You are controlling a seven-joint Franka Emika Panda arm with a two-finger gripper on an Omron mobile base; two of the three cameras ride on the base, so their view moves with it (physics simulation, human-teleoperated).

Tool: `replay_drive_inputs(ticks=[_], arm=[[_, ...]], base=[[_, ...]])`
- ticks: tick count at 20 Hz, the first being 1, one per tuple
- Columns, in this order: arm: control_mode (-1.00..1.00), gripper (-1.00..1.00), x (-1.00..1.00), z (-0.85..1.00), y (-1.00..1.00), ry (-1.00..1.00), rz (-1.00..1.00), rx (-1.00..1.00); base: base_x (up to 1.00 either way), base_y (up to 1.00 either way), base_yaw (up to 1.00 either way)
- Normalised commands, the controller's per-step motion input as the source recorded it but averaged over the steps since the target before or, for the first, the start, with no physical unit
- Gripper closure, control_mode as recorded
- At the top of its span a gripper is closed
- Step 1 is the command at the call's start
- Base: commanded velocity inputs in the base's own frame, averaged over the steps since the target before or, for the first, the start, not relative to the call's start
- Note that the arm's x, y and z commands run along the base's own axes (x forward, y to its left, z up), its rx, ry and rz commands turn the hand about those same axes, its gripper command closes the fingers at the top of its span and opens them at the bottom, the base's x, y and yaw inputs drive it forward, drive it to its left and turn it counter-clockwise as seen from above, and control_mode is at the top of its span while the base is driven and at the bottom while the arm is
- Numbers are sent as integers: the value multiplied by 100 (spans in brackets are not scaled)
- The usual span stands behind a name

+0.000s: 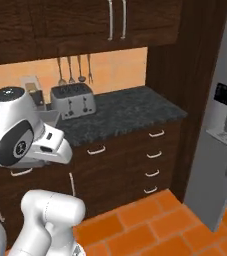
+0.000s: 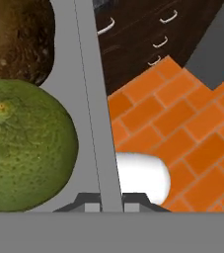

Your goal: Take the meat container that has the fish and place it on the second highest rack of the freezer. Then take the vegetable container that has the mushroom and lime and place it on the highest rack of the freezer.

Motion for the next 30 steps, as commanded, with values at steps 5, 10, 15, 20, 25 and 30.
replay_drive_inputs(ticks=[5,10,15,20,25,30], arm=[[100,100,0,0,0,0,0,0],[100,100,0,0,0,0,0,0],[100,100,0,0,0,0,0,0],[100,100,0,0,0,0,0,0],[100,100,0,0,0,0,0,0],[100,100,0,0,0,0,0,0]], base=[[15,-96,-62],[18,-89,-63],[9,-84,-59],[34,2,-25],[79,20,-51],[94,0,-50]])
